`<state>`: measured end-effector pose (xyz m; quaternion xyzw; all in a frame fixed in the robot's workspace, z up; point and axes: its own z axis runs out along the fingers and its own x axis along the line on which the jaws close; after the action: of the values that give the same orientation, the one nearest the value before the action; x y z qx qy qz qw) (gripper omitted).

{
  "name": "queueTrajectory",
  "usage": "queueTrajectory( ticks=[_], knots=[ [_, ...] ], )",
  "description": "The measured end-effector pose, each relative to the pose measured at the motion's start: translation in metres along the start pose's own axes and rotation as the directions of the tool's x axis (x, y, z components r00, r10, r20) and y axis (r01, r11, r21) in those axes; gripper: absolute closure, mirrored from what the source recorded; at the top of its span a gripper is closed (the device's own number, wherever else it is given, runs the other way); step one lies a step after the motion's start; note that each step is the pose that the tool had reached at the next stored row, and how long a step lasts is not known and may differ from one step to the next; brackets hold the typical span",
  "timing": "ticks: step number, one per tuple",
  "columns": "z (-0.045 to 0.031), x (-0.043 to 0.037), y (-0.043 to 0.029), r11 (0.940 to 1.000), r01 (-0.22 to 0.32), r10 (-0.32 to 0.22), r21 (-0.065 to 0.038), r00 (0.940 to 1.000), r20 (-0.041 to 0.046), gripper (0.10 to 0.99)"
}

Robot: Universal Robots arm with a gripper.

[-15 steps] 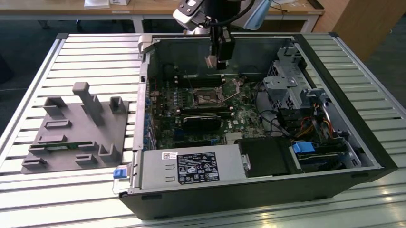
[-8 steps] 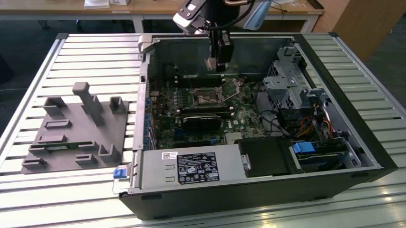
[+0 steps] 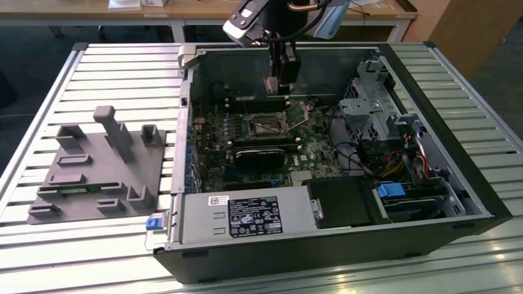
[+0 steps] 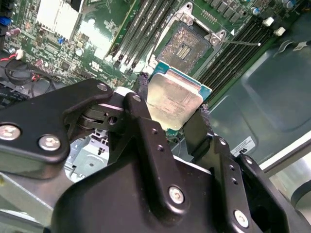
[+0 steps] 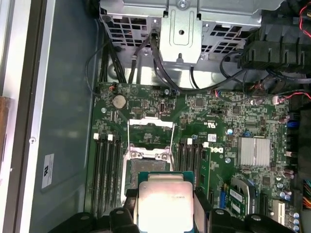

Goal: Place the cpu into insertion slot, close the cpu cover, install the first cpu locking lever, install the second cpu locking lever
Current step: 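Place the cpu into insertion slot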

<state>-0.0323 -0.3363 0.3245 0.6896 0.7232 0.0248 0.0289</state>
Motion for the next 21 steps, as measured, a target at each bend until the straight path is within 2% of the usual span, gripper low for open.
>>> queueTrajectory(
  ticks=[4, 9, 14, 15, 21],
  knots=[
    [0.0041, 0.0006, -0.0003, 1.0, -0.003, 0.003, 0.001, 1.0, 0.002, 0.549],
    [0.0127, 0.0035, -0.0008, 0.9998, -0.019, 0.019, 0.0, 0.9998, 0.003, 0.549],
    [0.0173, 0.0036, -0.0015, 0.9998, -0.02, 0.02, 0.001, 0.9998, 0.0028, 0.549],
    [0.0242, 0.004, -0.0021, 0.9998, -0.02, 0.02, 0.001, 0.9998, 0.0027, 0.549],
    [0.0334, 0.0043, -0.0028, 0.9998, -0.02, 0.02, 0.001, 0.9998, 0.0027, 0.549]
  ],
)
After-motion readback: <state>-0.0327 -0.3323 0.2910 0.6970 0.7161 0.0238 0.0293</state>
